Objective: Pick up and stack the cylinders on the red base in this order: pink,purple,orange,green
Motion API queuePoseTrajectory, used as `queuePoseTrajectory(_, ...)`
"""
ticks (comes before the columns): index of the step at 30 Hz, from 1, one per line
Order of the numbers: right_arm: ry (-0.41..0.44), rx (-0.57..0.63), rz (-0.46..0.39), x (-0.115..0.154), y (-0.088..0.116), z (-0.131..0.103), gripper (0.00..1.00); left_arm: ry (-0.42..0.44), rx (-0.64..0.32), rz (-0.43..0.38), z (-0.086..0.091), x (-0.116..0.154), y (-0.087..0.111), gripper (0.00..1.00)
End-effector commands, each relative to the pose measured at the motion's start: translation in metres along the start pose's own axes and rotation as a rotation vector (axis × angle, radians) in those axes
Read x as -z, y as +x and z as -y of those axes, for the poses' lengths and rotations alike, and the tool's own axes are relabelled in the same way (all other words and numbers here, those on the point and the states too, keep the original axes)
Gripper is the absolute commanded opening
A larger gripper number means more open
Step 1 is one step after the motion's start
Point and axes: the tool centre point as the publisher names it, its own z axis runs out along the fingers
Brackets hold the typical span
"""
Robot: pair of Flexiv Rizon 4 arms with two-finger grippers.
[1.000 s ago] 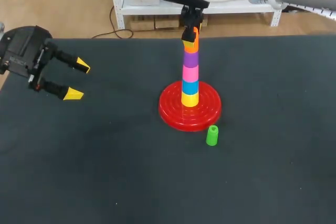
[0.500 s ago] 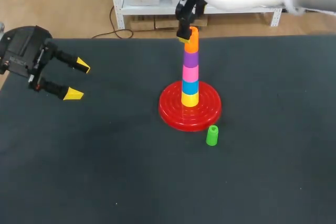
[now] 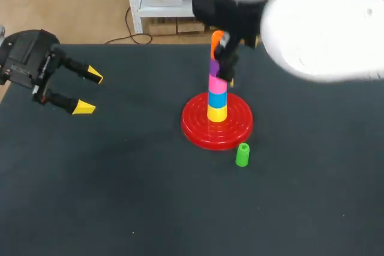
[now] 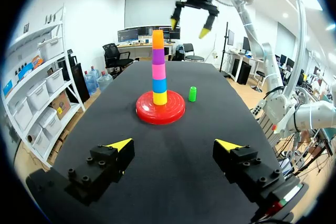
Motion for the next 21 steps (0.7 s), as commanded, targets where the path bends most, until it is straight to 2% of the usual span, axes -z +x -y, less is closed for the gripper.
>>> queuePoseTrajectory(1, -0.015, -0.007, 0.09, -0.025, 0.017, -0.019, 1.0, -0.001, -0.002, 0.002, 0.0, 0.0, 0.001, 1.0)
queuePoseTrajectory(10, -0.156, -0.02, 0.063, -0.066, 0.03, -0.052, 1.0, -0.001, -0.002, 0.002, 0.0, 0.0, 0.001, 1.0)
queuePoseTrajectory(16, -0.211, -0.035, 0.027, -0.092, 0.037, -0.056, 1.0, -0.001, -0.002, 0.002, 0.0, 0.0, 0.001, 1.0)
queuePoseTrajectory(21, -0.269, -0.039, 0.025, -0.112, 0.035, -0.06, 1.0, -0.001, -0.002, 0.002, 0.0, 0.0, 0.001, 1.0)
